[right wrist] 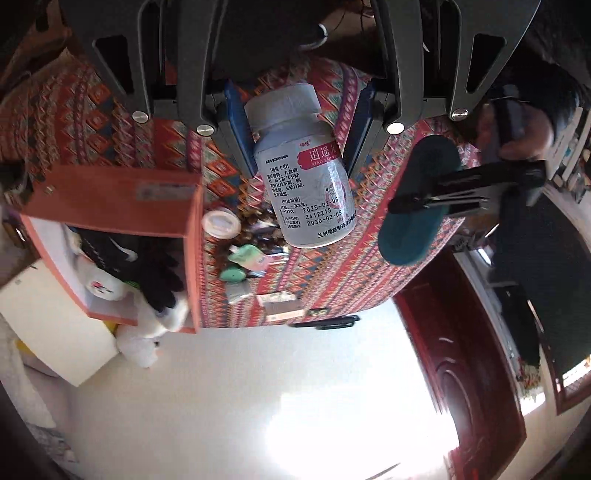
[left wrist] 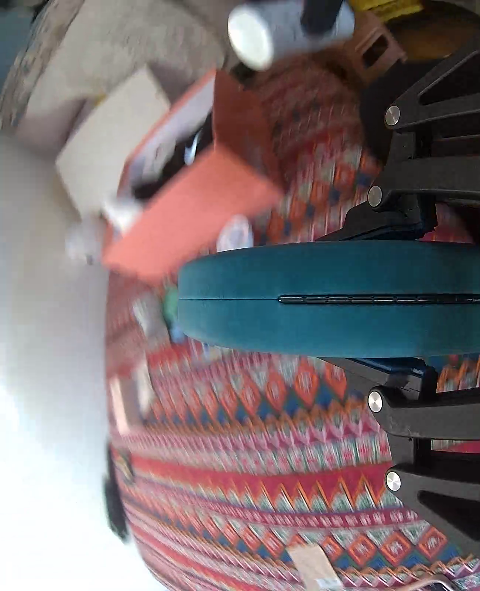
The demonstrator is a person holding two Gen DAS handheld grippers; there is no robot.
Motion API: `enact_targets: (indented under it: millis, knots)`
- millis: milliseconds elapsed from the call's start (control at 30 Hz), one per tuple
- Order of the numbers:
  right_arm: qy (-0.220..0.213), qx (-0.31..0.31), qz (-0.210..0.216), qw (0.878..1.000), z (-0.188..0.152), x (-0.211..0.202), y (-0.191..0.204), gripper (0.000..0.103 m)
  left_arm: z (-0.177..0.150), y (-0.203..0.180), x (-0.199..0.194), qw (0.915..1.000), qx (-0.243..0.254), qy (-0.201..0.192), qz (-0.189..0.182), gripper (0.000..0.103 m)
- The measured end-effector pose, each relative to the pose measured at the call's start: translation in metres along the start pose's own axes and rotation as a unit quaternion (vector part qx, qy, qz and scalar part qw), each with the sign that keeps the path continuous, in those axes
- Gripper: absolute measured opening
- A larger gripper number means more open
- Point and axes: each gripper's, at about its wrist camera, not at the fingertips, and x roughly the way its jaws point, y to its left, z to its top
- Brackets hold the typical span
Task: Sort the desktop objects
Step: 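Carry pill bottle and teal case over the orange box and lower them in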
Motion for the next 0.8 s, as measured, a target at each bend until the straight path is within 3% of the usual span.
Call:
enact_targets:
  millis: [167,433,633,800]
  knots:
    - [-0.016,0.04,-0.039,0.998,-0.019,-0.033,-0.033,0.051,0.014,-0.062,-0.004,0.9975,0.055,-0.011,-0.044,0.04]
    - [-0.046,0.105,-0.113,0.987,-0.031,-0.076,-0.105,0.051,0.073,-0.159,0.027,0.9866,0.12,-0.027,-0.107,0.04]
    - [-0.066,0.12,-0.146,0.98,-0.009,-0.085,-0.155,0.051,0.134,-0.197,0.07,0.9842,0.136,-0.041,-0.105,0.041]
    - [-0.079,0.116,-0.155,0.978,0.037,-0.062,-0.205,0.051,0.176,-0.191,0.13,0.9889,0.123,-0.024,-0.079,0.04]
